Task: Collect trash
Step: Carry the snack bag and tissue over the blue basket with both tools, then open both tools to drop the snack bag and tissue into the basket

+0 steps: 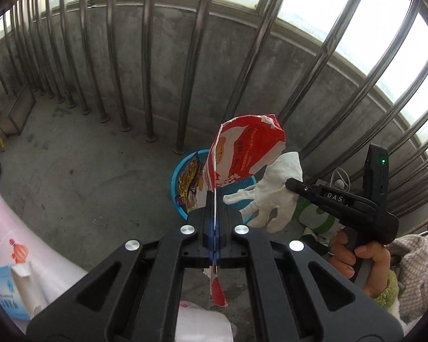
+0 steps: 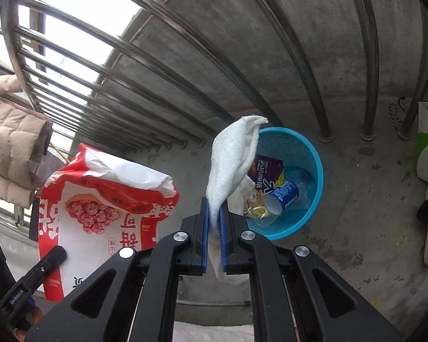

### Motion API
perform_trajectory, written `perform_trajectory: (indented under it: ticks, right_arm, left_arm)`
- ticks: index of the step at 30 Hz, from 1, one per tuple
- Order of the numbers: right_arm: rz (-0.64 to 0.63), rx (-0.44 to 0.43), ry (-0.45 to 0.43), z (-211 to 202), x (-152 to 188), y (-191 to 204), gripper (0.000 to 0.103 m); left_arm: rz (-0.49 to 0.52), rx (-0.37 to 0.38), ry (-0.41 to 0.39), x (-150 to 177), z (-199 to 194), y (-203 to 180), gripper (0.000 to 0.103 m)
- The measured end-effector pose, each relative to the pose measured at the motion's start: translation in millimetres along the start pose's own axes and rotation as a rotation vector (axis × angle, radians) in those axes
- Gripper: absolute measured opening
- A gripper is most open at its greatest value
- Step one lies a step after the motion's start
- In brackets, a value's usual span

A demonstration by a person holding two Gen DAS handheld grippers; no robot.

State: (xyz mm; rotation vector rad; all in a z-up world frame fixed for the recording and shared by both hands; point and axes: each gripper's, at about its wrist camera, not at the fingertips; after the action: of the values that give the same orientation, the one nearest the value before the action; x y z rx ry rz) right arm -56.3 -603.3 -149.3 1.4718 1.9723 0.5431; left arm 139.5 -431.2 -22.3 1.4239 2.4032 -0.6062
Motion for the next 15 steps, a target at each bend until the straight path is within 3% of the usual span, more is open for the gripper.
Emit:
perform_trajectory:
  ticks: [6,7,8,10,11,13,15]
  right_arm:
    - [0.020,0.084,0.003,51,-34,-22,0.008]
    - [0.019,0.107,0.001,61,-38,-26,0.009]
    - [0.014,0.126,0.003,73,-42,-30,0.012]
    - [0.005,0.154,0.050,103,-49,-40,0.035]
    - [0.019,0.181,0.085,114,-50,-46,0.043]
    - [0.050,0.190,0.130,129,-49,-55,0.043]
    - [0.059,0.165,0.119,127,-43,-58,0.049]
  left_arm:
    - [0.046,-0.026,0.018,-34,92,-12,0.000]
    - [0.053,-0.025,0.023,-37,108,-12,0.007]
    - [0.054,-0.022,0.042,-39,123,-12,0.025]
    - [0.033,-0.047,0.094,-41,150,-10,0.044]
    - [0.028,-0.052,0.109,-43,155,-9,0.044]
    - [0.023,-0.025,0.117,-43,152,-8,0.044]
    - [0.025,0.016,0.094,-40,134,-4,0.045]
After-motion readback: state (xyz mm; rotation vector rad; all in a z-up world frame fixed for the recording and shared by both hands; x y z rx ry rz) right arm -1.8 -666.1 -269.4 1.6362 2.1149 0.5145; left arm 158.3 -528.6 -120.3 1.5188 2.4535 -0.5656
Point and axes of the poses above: each gripper's, at about its wrist camera, not at the fingertips, and z roughly the way its jaws point, y to its left, x to its underside, and after that the axes turned 6 degrees about y, right-handed
